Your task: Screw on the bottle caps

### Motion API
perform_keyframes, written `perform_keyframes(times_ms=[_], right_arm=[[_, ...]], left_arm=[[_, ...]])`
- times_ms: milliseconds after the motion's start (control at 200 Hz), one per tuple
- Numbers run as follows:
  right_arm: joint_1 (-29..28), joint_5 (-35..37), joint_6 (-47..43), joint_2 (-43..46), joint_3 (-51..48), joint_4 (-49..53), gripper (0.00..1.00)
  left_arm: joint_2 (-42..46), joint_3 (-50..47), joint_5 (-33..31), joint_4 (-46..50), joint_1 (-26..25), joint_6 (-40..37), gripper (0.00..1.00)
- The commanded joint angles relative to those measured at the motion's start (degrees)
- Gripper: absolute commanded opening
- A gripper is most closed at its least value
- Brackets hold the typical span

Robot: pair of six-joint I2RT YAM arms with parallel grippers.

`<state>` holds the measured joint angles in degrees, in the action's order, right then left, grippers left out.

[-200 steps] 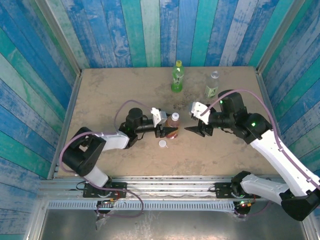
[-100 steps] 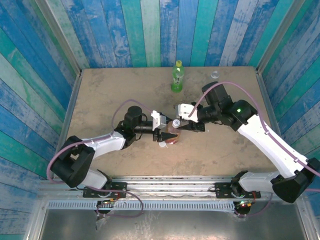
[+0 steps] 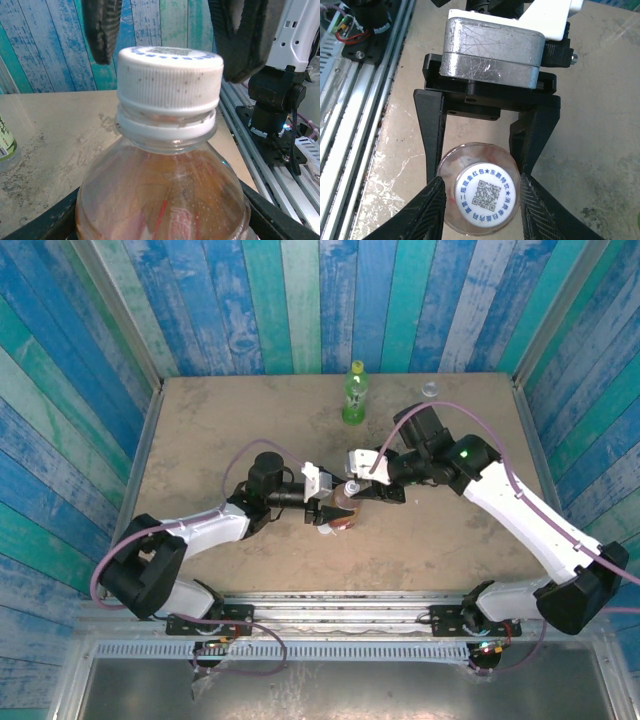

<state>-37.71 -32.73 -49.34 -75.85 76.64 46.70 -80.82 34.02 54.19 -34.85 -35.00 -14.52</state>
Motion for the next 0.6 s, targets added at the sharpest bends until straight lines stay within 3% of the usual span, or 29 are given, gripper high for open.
perform_keyframes(times_ms=[0,340,511,596], right_arm=[[-0.18,-1.70,0.09,-0.78,1.06,1.18,0.38],[-0.25,-1.55,1.23,-1.40,0.99,1.68,0.28],[-0.23,0.01,4.73,-1.31,0.04,1.52,0.26],[-0.21,2.84,10.93,-1.16,-1.06,-0.92,0.25]], left_arm=[[3.72,0.36,1.36,0.22,-0.33,-0.59,0.51],[3.91,0.13,-0.28,-0.91,-0.33,-0.13,0.52],[3.39,-0.10,-7.19,-7.64,-0.33,3.83,0.52],[3.05,0.59,-11.16,-10.46,-0.33,4.87,0.52]])
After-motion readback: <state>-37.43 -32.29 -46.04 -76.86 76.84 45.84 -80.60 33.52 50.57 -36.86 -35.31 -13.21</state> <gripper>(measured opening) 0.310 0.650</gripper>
